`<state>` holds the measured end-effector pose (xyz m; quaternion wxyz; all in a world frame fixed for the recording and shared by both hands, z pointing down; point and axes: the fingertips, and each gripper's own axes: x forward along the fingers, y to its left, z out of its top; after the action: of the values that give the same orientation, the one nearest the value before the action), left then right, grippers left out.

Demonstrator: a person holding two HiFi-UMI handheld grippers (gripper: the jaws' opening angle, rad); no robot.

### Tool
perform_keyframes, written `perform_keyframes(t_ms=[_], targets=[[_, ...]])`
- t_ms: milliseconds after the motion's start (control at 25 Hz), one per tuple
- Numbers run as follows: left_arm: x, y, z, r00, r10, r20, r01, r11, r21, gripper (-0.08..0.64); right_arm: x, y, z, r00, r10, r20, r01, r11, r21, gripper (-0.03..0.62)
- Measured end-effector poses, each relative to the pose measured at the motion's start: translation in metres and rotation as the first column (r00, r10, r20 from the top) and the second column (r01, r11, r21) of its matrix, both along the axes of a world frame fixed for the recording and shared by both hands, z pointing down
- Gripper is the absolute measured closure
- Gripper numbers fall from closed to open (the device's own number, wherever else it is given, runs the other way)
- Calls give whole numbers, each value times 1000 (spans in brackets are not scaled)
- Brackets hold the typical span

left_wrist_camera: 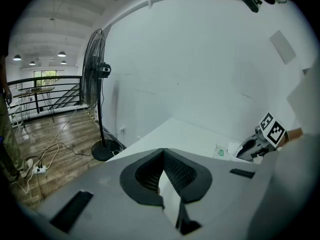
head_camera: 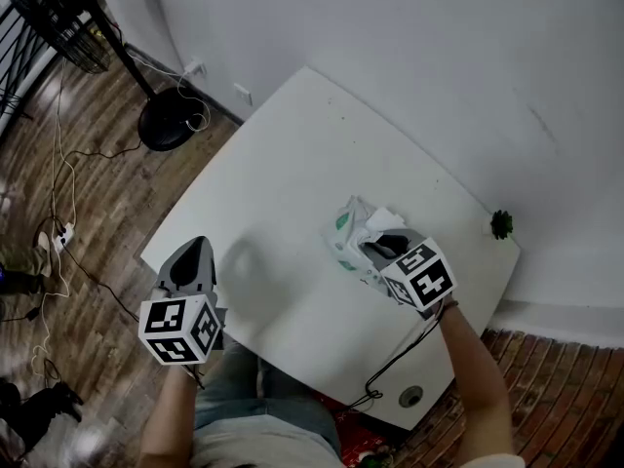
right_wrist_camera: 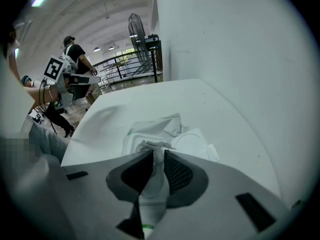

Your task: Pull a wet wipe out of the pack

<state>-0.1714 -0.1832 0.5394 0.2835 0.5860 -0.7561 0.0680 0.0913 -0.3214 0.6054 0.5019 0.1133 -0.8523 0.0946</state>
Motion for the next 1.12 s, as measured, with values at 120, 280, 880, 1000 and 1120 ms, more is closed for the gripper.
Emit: perform_keyframes(t_ms=[120, 280, 880, 1000, 1120], targets=[[-1, 0, -1, 1000, 0, 4, 0, 1000, 2, 560, 1, -2, 0, 1000, 7, -10, -7, 1000, 20, 532], [-2, 1, -3, 1000, 0, 6, 0, 1000, 5, 560, 2, -3, -1, 1000, 19, -15, -18, 999, 37, 543], [4, 0, -4, 1000, 23, 7, -23, 1000, 5, 560, 3, -5, -6, 998, 59, -30, -56, 994, 90, 586], [5, 0, -4, 1000, 25, 6, -25, 1000, 5, 560, 4, -4, -7, 998, 62, -29, -59, 994, 94, 586], [5, 0, -3, 1000, 26, 4, -26, 1000, 5, 560, 5, -3, -8, 997, 70, -24, -68, 994, 87, 588]])
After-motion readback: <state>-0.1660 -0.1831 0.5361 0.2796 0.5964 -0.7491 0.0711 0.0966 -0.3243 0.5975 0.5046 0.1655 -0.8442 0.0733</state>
